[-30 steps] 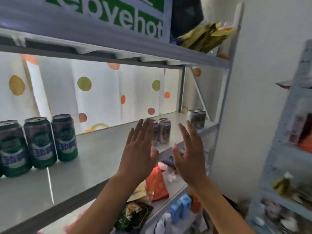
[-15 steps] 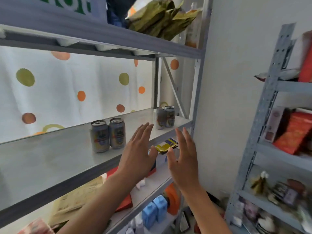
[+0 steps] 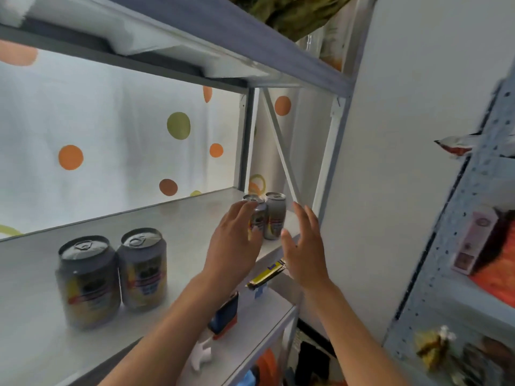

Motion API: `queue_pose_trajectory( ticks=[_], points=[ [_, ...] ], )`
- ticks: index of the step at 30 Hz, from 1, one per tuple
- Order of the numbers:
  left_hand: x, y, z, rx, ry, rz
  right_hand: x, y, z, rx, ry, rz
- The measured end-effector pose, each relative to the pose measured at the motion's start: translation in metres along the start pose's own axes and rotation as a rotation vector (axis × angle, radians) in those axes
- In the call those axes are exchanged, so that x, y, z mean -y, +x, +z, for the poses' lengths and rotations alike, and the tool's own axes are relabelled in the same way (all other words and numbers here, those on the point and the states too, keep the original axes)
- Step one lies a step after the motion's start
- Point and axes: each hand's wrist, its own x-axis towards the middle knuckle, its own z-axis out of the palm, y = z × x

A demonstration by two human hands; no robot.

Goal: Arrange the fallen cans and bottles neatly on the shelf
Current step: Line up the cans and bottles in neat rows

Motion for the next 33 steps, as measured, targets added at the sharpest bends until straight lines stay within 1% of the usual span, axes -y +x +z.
queue_pose_trajectory(
  ticks=[3,5,8,11,15,20,25,28,33],
  points=[
    [0.009,0.026,0.02,0.024,0.093,0.005,-0.017,0.029,0.004,0.03,-0.014,0.001],
    [0.015,0.042,0.031,0.009,0.095,-0.047,-0.026,0.047,0.007,0.081,0.019,0.026],
    [0.024,0.057,0.045,-0.009,0.084,-0.132,-0.038,0.072,0.015,0.156,0.125,0.04],
    [0.034,0.069,0.059,-0.054,0.086,-0.206,-0.048,0.094,0.026,0.206,0.251,-0.001],
    [0.034,0.077,0.07,-0.068,0.061,-0.251,-0.056,0.112,0.038,0.218,0.392,-0.025],
    [0.03,0.076,0.08,-0.088,0.082,-0.296,-0.071,0.115,0.041,0.284,0.522,-0.011],
    [0.026,0.075,0.084,-0.106,0.137,-0.376,-0.077,0.115,0.046,0.272,0.583,-0.006],
    [0.023,0.074,0.086,-0.131,0.151,-0.382,-0.078,0.114,0.049,0.245,0.601,-0.01],
    [0.01,0.071,0.074,-0.183,0.091,-0.399,-0.07,0.104,0.042,0.213,0.672,-0.003]
  ],
)
